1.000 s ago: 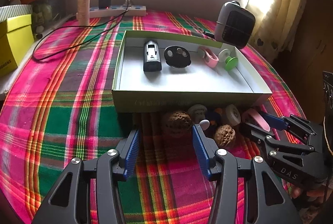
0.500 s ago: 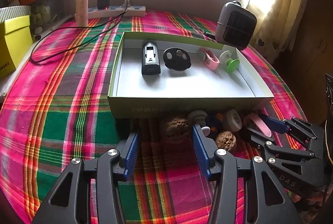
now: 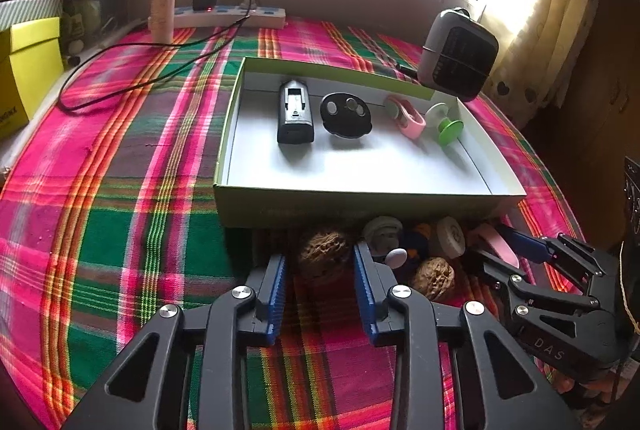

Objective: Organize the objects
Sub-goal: 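Grasp the pink elongated piece with the right tool while the left tool approaches a walnut, then close the left tool on the walnut and lift it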

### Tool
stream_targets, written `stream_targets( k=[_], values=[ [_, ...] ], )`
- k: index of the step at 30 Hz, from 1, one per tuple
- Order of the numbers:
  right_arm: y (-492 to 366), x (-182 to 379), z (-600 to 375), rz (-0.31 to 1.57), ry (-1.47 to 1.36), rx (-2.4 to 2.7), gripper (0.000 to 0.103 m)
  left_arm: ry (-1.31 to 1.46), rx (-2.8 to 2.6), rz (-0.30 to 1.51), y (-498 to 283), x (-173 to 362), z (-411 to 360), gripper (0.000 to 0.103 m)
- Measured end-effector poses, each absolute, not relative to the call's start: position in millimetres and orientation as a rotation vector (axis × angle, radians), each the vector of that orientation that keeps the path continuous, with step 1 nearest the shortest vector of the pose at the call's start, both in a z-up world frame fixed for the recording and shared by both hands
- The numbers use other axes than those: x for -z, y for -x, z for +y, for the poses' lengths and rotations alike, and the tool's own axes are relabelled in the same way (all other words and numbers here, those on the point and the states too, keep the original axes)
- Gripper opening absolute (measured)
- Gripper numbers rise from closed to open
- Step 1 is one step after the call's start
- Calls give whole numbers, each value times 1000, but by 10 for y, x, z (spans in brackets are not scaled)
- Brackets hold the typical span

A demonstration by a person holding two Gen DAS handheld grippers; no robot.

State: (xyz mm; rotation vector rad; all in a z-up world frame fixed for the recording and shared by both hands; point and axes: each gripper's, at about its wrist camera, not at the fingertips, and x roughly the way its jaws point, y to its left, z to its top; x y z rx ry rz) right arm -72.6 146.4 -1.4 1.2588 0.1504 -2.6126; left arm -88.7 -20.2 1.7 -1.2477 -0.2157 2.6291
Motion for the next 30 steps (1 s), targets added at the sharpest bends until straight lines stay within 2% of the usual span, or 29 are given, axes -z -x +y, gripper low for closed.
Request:
stream_targets(
  k=[10, 12, 18, 30],
  values=[
    [730, 9, 1469, 150, -1254, 2621, 32, 1242, -2641, -224, 812, -8, -242, 29],
    [724, 10, 1464, 152, -1253, 2624, 25, 1243, -2639, -228, 801, -5, -242, 29],
    [708, 14, 1446, 157, -1254, 2631, 19, 1235, -2634, -238, 758, -1, -268, 29],
    [712, 8, 1485, 108, -1251, 2619, 19, 1232, -2635, -241, 765, -4, -283, 29]
  ],
)
